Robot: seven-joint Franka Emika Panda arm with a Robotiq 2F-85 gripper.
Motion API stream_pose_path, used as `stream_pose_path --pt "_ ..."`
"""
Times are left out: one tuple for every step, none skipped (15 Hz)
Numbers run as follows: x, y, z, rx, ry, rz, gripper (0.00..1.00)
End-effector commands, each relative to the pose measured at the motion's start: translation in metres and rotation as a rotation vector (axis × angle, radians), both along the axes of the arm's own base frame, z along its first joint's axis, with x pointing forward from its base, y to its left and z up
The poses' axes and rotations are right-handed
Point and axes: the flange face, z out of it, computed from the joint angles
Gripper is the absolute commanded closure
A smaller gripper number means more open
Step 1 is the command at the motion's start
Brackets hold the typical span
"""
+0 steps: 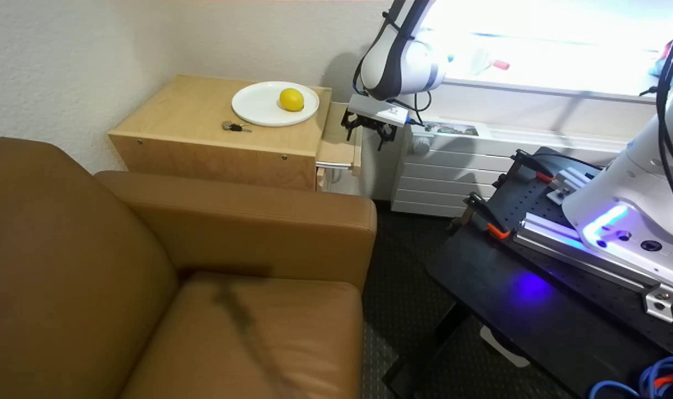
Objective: Open the sliding tray
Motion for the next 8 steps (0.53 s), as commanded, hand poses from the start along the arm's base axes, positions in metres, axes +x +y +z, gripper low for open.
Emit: stream_pose_path --pt "0.0 -0.001 -0.009 -0.01 0.015 -0.004 0.0" --pt "0.0 -0.001 -0.01 -0.012 0.019 -0.005 0.0" --pt "-0.001 -0.002 -0.011 -0.015 0.023 -0.009 0.0" --pt "-0.001 -0.002 -0.013 -0.014 0.027 -0.008 0.0" --pt "-0.002 -0.003 -0.014 -0.014 0.032 -0.008 0.0" --pt "-0.002 -0.004 -0.015 -0.016 0.035 -0.009 0.0" --pt "-0.002 -0.004 -0.017 -0.018 0.038 -0.01 0.0" --pt "-0.002 -0.005 -0.019 -0.021 0.046 -0.01 0.0"
